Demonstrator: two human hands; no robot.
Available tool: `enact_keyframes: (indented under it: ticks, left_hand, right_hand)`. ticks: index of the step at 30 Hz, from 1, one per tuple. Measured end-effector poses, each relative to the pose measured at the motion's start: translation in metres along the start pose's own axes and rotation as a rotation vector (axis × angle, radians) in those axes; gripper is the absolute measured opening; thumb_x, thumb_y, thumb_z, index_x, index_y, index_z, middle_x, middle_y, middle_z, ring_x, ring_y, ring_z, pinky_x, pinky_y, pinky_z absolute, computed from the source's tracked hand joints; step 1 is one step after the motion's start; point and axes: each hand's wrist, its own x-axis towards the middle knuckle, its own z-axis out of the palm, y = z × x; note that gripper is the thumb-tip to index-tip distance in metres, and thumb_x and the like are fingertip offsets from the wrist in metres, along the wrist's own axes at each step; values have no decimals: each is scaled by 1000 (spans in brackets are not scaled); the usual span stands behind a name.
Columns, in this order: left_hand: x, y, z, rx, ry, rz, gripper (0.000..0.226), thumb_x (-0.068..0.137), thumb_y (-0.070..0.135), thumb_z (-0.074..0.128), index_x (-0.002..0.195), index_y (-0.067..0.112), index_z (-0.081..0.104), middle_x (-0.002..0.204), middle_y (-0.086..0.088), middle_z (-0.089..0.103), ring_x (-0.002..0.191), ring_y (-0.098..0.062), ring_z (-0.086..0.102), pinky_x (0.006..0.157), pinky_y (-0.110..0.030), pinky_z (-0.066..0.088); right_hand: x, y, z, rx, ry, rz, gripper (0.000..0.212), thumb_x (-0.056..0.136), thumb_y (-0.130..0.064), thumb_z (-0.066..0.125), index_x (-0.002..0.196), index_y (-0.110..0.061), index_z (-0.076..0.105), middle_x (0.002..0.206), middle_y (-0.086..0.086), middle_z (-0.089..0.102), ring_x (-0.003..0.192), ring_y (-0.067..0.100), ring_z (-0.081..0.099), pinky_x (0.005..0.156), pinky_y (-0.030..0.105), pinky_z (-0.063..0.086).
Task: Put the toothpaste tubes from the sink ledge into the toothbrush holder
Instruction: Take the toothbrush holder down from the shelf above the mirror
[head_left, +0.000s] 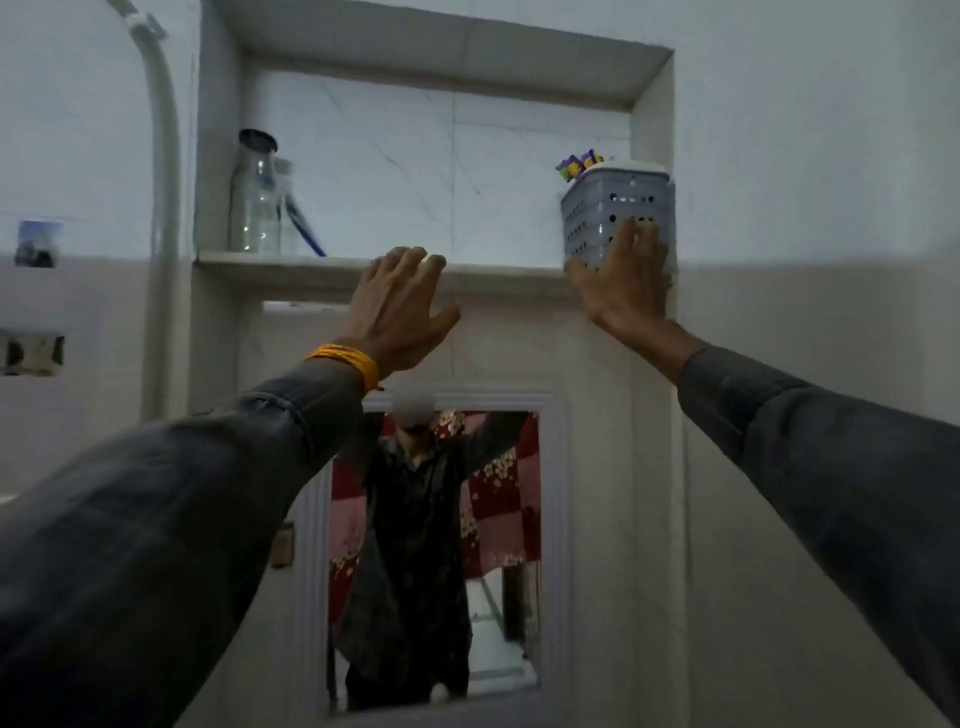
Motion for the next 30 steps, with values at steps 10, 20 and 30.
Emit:
enact_keyframes:
  ticks: [10,20,30]
  left_hand:
    - [79,-11,52,95,-134,-68,72,96,65,18,94,10,64,88,-13,69,76,-31,60,72,-36,40]
    - [82,-9,49,125,-214,-82,84,92,73,14,82,11,69,82,-9,68,72,-28,55,70,-34,34]
    - [35,26,27,-67,-61,-88,53,95,54,40,115,7,56,111,-17,64,104,-36,57,94,-48,42]
  right_hand:
    - [78,19,29,89,75,242,108,80,-58,75,157,-9,17,154,18,32,141,39,34,107,51,41]
    - [83,16,22,218,31,343,115,59,-58,89,146,-6,35,143,11,54,131,30,55,105,39,51]
    - [29,2,-34,323,132,341,108,60,-54,89,142,-11,33,139,11,48,129,30,52,106,49,50]
